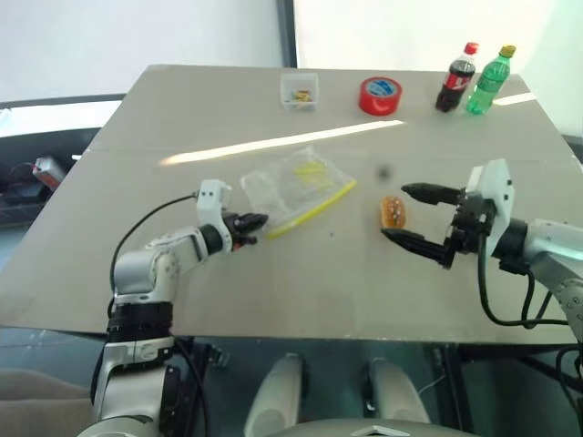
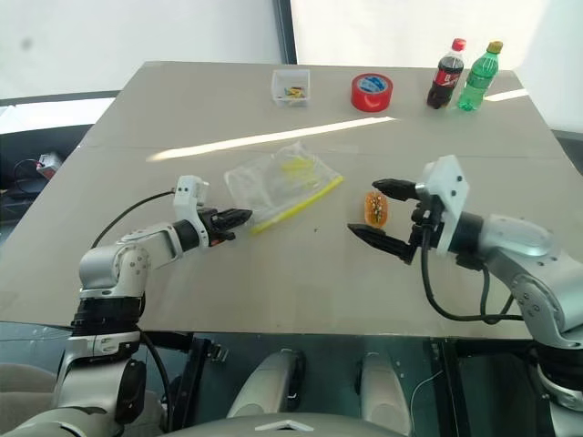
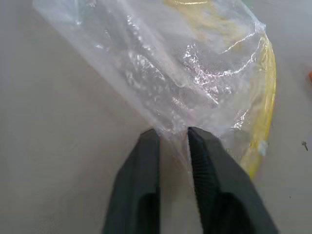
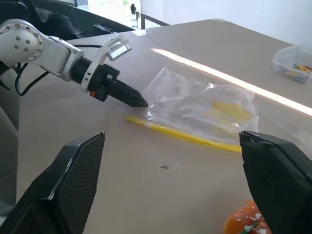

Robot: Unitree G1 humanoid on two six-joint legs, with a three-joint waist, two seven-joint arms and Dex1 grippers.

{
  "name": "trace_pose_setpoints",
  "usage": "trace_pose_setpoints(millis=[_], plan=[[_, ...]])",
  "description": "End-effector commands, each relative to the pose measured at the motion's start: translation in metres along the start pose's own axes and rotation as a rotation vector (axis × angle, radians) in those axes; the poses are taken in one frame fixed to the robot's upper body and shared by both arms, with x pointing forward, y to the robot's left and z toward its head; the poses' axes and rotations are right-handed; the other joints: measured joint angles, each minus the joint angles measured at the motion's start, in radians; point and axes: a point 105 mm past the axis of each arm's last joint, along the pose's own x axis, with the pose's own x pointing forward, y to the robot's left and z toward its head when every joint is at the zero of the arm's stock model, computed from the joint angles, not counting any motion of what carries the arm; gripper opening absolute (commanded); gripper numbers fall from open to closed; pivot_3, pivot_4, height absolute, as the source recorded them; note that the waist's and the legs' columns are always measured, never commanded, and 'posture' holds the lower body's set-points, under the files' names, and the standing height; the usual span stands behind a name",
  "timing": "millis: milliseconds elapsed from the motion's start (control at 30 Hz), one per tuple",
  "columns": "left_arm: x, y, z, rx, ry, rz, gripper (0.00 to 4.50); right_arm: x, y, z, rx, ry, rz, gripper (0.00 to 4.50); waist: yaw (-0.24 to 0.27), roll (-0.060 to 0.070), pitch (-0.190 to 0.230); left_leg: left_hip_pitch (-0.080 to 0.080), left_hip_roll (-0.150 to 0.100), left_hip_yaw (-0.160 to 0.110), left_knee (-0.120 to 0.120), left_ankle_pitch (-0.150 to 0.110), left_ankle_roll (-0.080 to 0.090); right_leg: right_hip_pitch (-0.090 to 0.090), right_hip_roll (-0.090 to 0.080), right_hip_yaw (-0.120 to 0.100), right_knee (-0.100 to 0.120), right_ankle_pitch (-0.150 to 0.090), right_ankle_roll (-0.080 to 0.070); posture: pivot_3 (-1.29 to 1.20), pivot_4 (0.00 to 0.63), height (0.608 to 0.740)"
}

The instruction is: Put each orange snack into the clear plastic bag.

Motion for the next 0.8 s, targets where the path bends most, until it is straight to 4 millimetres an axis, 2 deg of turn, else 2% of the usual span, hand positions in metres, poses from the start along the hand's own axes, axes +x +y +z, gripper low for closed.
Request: trace_pose_setpoints(millis=[33, 133, 233, 367, 433, 600, 800], plan=[[0.002, -0.01, -0.013, -0.113, 0.06, -0.063, 0.02, 0.013, -0.004, 0.002, -0.072, 0.008, -0.038, 4.5, -0.002, 0.0, 0.0, 0.0, 0.0, 0.0, 0.0, 0.0, 0.0, 0.0, 0.0, 0.0, 0.0, 0.0, 0.0, 0.0, 0.15, 0.74], [-0.008, -0.022, 0.002, -0.235, 0.018, -0.132, 0.02, 0.029, -0.012, -0.015, -0.165, 0.096, -0.083, 4.5, -0.007, 0.0, 0.0, 0.0, 0.0, -0.001, 0.0, 0.0, 0.0, 0.0, 0.0, 0.0, 0.0, 0.0, 0.0, 0.0, 0.15, 0.74], [-0.02, -0.033, 0.015, -0.321, -0.017, -0.184, 0.02, 0.049, -0.011, -0.031, -0.228, 0.151, -0.067, 4.5, -0.012, -0.002, 0.001, -0.001, 0.0, -0.001, 0.0, 0.0, 0.0, -0.001, 0.0, -0.001, 0.001, 0.0, 0.0, 0.0, 0.15, 0.74], [-0.04, -0.046, 0.026, -0.36, -0.047, -0.235, 0.02, 0.075, -0.017, -0.056, -0.505, 0.267, -0.033, 4.5, -0.019, -0.003, 0.001, -0.001, -0.001, -0.001, 0.0, 0.0, -0.001, -0.003, 0.001, -0.001, 0.003, 0.0, 0.0, 0.0, 0.15, 0.74], [-0.046, -0.049, 0.027, -0.364, -0.054, -0.236, 0.02, 0.083, -0.02, -0.068, -0.591, 0.309, -0.005, 4.5, -0.018, -0.003, 0.001, -0.001, -0.002, -0.001, 0.0, 0.001, -0.001, -0.003, 0.001, -0.001, 0.003, 0.0, 0.0, 0.0, 0.15, 0.74], [-0.055, -0.061, 0.023, -0.345, -0.062, -0.286, 0.02, 0.107, -0.036, -0.073, -0.749, 0.334, -0.038, 4.5, -0.017, -0.003, 0.001, -0.001, -0.002, -0.001, 0.0, 0.004, -0.007, -0.003, 0.001, 0.0, 0.003, 0.0, 0.0, 0.0, 0.15, 0.74], [-0.062, -0.071, 0.016, -0.342, -0.052, -0.321, 0.02, 0.132, -0.046, -0.06, -0.779, 0.266, -0.079, 4.5, -0.016, -0.004, 0.001, 0.0, -0.001, -0.002, -0.001, 0.005, -0.008, -0.003, 0.001, 0.0, 0.003, 0.0, -0.001, 0.0, 0.15, 0.74]])
